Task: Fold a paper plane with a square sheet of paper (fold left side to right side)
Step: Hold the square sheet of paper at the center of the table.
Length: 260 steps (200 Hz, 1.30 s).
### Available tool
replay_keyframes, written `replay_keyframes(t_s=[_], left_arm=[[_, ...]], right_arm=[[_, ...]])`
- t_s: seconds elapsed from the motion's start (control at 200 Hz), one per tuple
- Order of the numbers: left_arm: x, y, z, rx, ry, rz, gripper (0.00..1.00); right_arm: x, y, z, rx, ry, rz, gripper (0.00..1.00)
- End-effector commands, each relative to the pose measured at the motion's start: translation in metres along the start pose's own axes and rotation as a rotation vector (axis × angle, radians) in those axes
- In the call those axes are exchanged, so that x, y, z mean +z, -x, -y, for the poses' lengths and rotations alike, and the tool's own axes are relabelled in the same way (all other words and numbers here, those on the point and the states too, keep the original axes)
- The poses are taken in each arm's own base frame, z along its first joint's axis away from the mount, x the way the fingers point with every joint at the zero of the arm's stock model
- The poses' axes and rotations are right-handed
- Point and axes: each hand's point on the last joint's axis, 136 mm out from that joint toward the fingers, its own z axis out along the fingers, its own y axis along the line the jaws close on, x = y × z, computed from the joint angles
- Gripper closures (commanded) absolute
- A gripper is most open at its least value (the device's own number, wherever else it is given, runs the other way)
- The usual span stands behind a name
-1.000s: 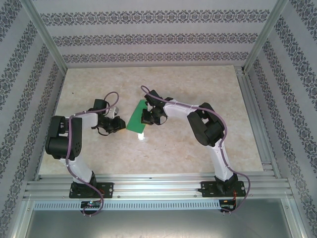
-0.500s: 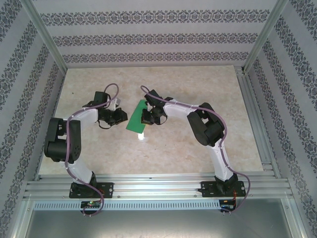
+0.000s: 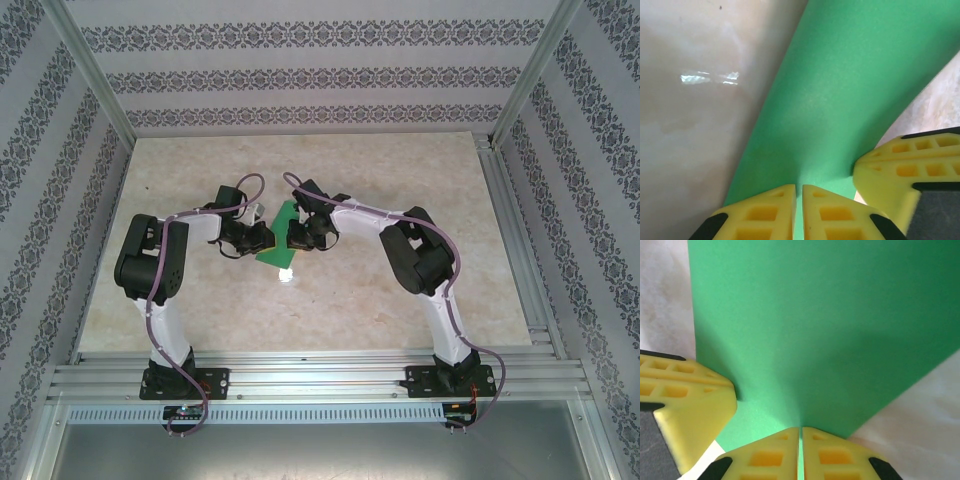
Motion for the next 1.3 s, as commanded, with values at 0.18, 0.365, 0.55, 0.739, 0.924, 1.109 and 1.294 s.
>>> replay_keyframes(t_s=[0.18, 0.365, 0.55, 0.739, 0.924, 1.109, 1.294], left_arm=[[0.015, -0.016, -0.028, -0.039, 0.069, -0.019, 0.86], [0.014, -0.017, -0.028, -0.037, 0.075, -0.019, 0.87], [0.013, -0.017, -0.028, -0.043, 0.078, -0.015, 0.87], [0.009, -0.013, -0.013, -0.044, 0.015, -0.002, 0.87], [0.005, -0.009, -0.007, -0.046, 0.015, 0.002, 0.87], [0.004, -0.015, -0.008, -0.062, 0.028, 0.009, 0.87], [0.006, -0.018, -0.013, -0.071, 0.04, 0.004, 0.87]], right_arm=[[-0.012, -0.02, -0.017, 0.013, 0.071, 0.019, 0.93], [0.004, -0.028, -0.023, -0.006, 0.077, -0.017, 0.94], [0.008, -0.033, -0.022, -0.02, 0.08, -0.046, 0.94], [-0.026, -0.014, -0.006, -0.028, 0.074, 0.059, 0.91], [-0.041, -0.007, -0.006, -0.033, 0.122, 0.087, 0.9], [-0.037, 0.003, -0.013, 0.012, 0.182, 0.125, 0.85], [-0.02, 0.003, -0.031, 0.02, 0.234, 0.079, 0.9]])
